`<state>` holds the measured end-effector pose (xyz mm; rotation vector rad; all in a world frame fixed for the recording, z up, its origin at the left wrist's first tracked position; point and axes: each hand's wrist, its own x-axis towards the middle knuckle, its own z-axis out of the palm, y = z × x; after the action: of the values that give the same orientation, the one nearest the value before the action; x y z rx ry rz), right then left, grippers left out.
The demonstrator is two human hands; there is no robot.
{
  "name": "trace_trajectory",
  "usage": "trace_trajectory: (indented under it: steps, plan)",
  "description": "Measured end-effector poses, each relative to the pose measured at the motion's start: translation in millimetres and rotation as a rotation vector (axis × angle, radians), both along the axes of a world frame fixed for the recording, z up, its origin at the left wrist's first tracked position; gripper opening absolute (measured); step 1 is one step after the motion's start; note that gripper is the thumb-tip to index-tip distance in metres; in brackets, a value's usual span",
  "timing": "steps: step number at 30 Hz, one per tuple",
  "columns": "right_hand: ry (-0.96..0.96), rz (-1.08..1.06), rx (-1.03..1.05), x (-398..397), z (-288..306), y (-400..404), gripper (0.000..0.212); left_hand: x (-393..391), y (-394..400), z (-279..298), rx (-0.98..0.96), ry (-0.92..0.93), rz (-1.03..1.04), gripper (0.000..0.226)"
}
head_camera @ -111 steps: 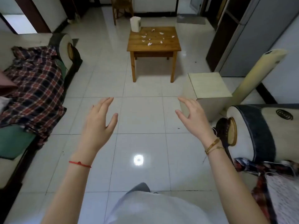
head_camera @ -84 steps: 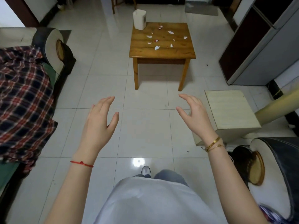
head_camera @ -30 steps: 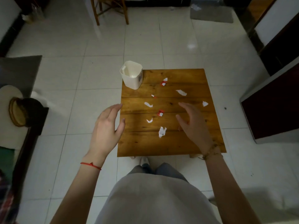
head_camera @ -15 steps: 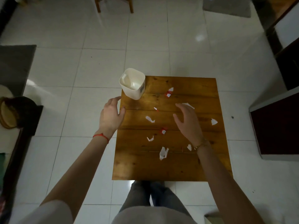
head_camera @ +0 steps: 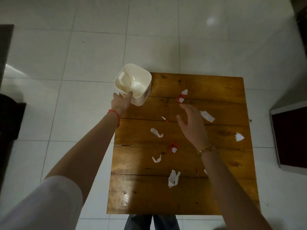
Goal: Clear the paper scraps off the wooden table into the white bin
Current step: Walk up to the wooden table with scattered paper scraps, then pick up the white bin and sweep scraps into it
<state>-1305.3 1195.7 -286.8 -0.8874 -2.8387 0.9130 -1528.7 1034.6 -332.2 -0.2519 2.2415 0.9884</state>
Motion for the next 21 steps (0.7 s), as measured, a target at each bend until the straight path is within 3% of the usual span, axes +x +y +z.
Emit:
trace_trajectory:
  steps: [9, 15, 21]
  plan:
    - [-0.029, -0.020, -0.027, 12.9, -24.5, -13.5, 0.043, -6.8, 12.8, -17.8, 0.196, -0.071, 0.159, 0.053]
    - [-0.055, -0.047, -0.028, 39.4, -14.7, -29.9, 0.042, 37.3, -19.6, 11.4, 0.180, 0.136, -0.114, 0.055]
    - [-0.109, -0.087, -0.060, 92.6, -3.6, -58.5, 0.045, 105.7, -70.0, 42.9, 0.168, 0.095, -0.174, 0.053]
